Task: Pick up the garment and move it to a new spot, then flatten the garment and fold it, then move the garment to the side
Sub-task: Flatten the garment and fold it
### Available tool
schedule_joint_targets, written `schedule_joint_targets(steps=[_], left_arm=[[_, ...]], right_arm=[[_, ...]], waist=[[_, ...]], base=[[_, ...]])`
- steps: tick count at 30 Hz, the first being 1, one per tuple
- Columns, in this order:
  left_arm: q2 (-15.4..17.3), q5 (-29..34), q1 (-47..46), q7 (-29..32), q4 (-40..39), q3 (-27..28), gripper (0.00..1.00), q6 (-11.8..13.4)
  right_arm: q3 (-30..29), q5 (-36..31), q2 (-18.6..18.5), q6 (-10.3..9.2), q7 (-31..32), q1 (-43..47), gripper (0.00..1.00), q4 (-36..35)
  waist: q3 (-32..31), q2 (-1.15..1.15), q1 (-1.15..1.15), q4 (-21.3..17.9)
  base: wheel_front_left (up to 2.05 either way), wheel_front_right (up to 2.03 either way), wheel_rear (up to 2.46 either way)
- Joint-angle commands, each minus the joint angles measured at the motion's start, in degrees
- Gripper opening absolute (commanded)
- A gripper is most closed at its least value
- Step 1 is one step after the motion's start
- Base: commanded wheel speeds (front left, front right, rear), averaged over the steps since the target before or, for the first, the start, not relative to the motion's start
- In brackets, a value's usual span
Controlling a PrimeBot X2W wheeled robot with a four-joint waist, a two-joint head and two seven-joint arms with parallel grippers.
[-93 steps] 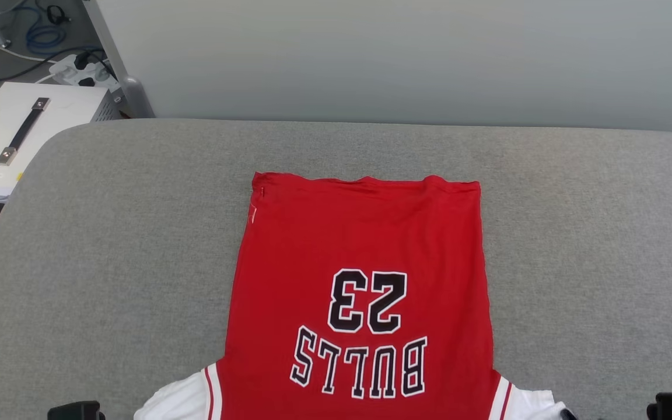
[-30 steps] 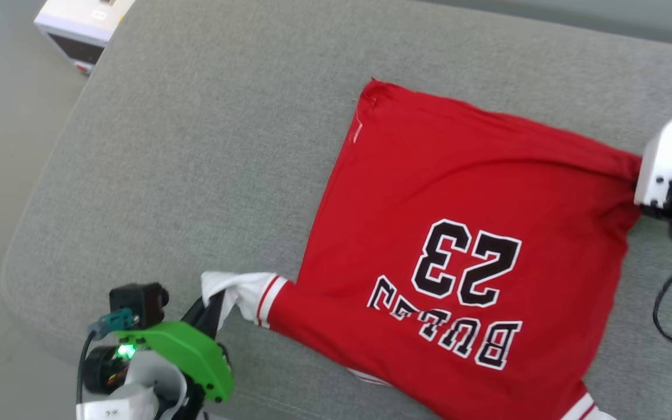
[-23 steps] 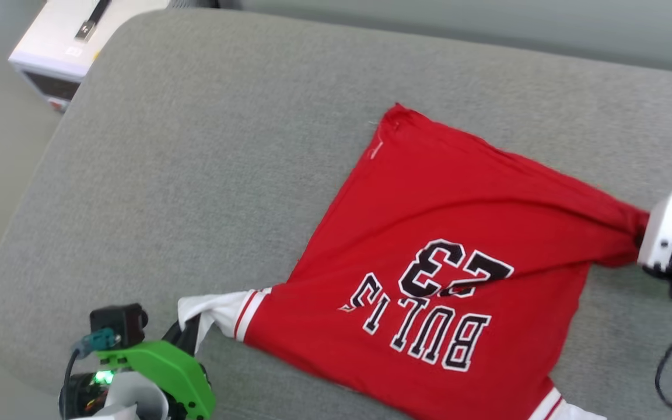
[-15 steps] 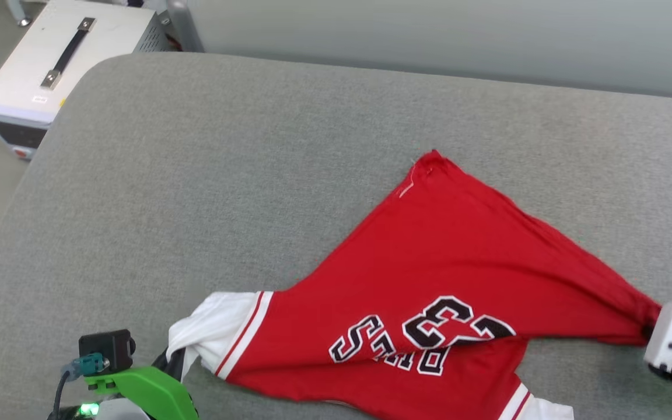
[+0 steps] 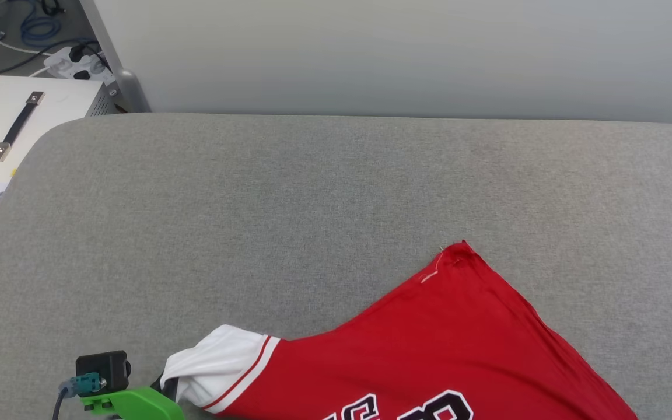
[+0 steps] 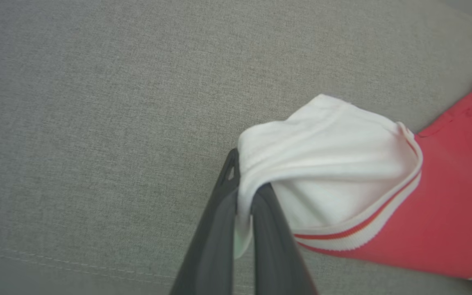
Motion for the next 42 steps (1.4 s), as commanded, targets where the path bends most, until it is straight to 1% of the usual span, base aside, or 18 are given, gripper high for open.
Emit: schedule_joint_targets(steps=[1, 3, 4, 5, 8, 10, 17, 19, 22, 24, 27, 29, 32, 36, 38, 42], left_arm=[[0.60, -0.41, 0.86, 0.00, -0.06, 0.25, 0.00, 0.44], [0.47, -0.42, 0.85, 0.06, -0.08, 0.14, 0.00, 0.51], [0.39, -0.42, 0.85, 0.02, -0.13, 0.13, 0.00, 0.57], [0.31, -0.42, 0.81, 0.00, -0.21, 0.10, 0.00, 0.61], [0.23, -0.40, 0.58, 0.04, -0.53, 0.05, 0.00, 0.67], [0.27, -0.28, 0.32, 0.11, -0.81, -0.03, 0.00, 0.67], [0.35, 0.45, -1.57, 0.26, -1.56, -0.25, 0.00, 0.45], [0.25, 0.54, -2.14, 0.17, -1.57, -0.20, 0.00, 0.32], [0.02, 0.56, -2.91, -0.02, -1.33, -0.09, 0.00, 0.08], [-0.26, 0.63, -3.35, -0.29, -1.19, -0.09, 0.00, -0.07], [-0.73, 0.97, -4.40, -0.42, -1.09, -0.47, 0.00, -0.51], [-1.09, 1.34, -5.42, -0.43, -1.03, -0.88, 0.00, -0.96], [-1.60, 1.96, -7.19, -0.41, -0.83, -1.58, 0.00, -1.87], [-2.50, 2.49, -9.08, -0.70, -0.12, -2.28, 0.00, -2.97], [-3.07, 2.66, -9.89, -0.89, 0.40, -2.65, 0.00, -3.52], [-4.07, 2.96, -11.51, -1.39, 1.40, -3.20, 0.00, -4.68]], right_arm=[[-0.55, 1.55, -0.23, -0.05, -0.19, 1.34, 0.00, 0.90], [-0.21, 2.85, -0.23, -0.05, -1.47, 2.29, 0.00, 1.72], [0.12, 3.98, -0.23, -0.05, -2.50, 2.35, 0.29, 2.10], [0.71, 4.93, -0.23, -0.05, -3.59, 2.48, 1.00, 2.66], [1.90, 4.88, -0.22, -0.05, -7.88, 2.10, 1.00, 2.91], [2.48, 3.74, -0.22, -0.05, -11.82, 1.16, 1.00, 2.13], [4.98, -0.98, -0.22, -0.05, -27.37, -5.39, 1.00, 0.50], [6.67, -2.10, -0.22, -0.05, -29.63, -7.78, 1.00, 0.90], [10.53, -2.98, -0.78, -0.05, -30.75, -12.09, 1.00, 1.91], [13.65, -2.72, -1.85, -0.05, -30.08, -15.21, 1.00, 3.12], [18.63, -1.61, -4.25, -0.05, -26.82, -19.41, 1.00, 5.47], [22.75, -0.39, -6.43, -0.05, -22.73, -22.29, 1.00, 7.25], [27.34, 2.72, -9.51, -0.05, -14.53, -27.15, 1.00, 10.23], [32.76, 5.45, -12.35, -0.05, -5.27, -32.51, 1.00, 12.58], [34.87, 6.50, -13.23, -0.05, -2.42, -34.53, 1.00, 13.67], [38.83, 7.37, -14.84, -0.05, 0.23, -37.95, 1.00, 16.30]], waist=[[-0.64, 0.00, 0.00, -0.62], [-0.53, 0.00, 0.00, -0.59], [-0.38, 0.00, 0.00, -0.63], [-0.23, 0.00, 0.00, -0.64], [0.13, 0.00, 0.00, -0.67], [0.45, 0.00, 0.00, -0.57], [1.67, 0.00, 0.00, 0.50], [2.13, 0.00, 0.00, 0.84], [2.86, 0.00, 0.00, 1.16], [3.33, 0.00, 0.00, 1.57], [4.19, 0.00, 0.00, 2.51], [4.80, 0.00, 0.00, 3.25], [5.82, 0.00, 0.00, 4.52], [6.76, 0.00, 0.00, 6.08], [7.20, 0.00, 0.00, 6.87], [8.62, 0.00, 0.00, 8.20]], base=[[0.00, 0.00, 0.00], [0.00, 0.00, 0.00], [0.00, 0.00, 0.00], [0.00, 0.00, 0.00], [0.00, 0.00, 0.00], [0.00, 0.00, 0.00], [0.00, 0.00, 0.00], [0.00, 0.00, 0.00], [0.00, 0.00, 0.00], [0.00, 0.00, 0.00], [0.00, 0.00, 0.00], [0.00, 0.00, 0.00], [0.00, 0.00, 0.00], [0.00, 0.00, 0.00], [0.00, 0.00, 0.00], [0.00, 0.00, 0.00]])
